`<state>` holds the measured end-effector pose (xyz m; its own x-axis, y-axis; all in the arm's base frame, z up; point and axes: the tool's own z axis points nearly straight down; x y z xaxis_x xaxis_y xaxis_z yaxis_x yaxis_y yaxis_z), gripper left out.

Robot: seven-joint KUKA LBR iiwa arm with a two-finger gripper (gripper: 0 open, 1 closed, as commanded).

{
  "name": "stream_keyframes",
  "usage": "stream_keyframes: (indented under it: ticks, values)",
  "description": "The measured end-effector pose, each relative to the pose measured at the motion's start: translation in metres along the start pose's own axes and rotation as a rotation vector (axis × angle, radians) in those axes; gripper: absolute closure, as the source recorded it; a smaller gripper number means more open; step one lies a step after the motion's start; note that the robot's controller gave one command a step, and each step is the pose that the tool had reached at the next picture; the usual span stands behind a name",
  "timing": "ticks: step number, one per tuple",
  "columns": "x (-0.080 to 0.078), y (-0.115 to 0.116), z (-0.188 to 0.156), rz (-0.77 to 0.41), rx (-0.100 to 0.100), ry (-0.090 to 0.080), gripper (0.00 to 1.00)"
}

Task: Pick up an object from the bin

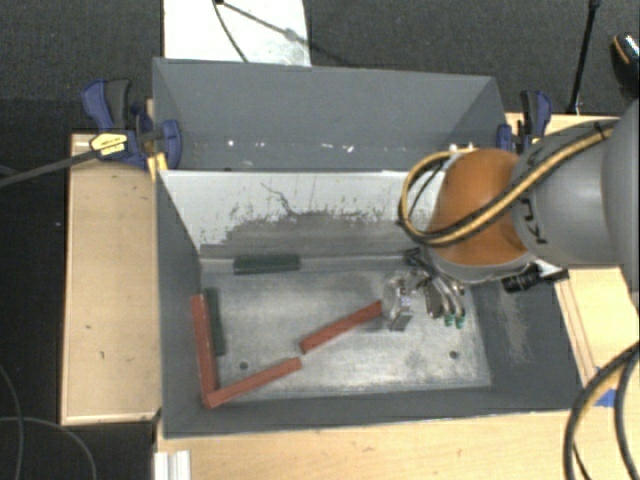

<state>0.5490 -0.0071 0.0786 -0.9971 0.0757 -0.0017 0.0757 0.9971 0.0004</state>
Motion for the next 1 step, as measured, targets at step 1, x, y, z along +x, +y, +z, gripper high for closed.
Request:
stream_keyframes:
  ticks: [1]
  values:
    - [0.0000,0.0000,0.0000,-0.002,0.000,0.000,0.00]
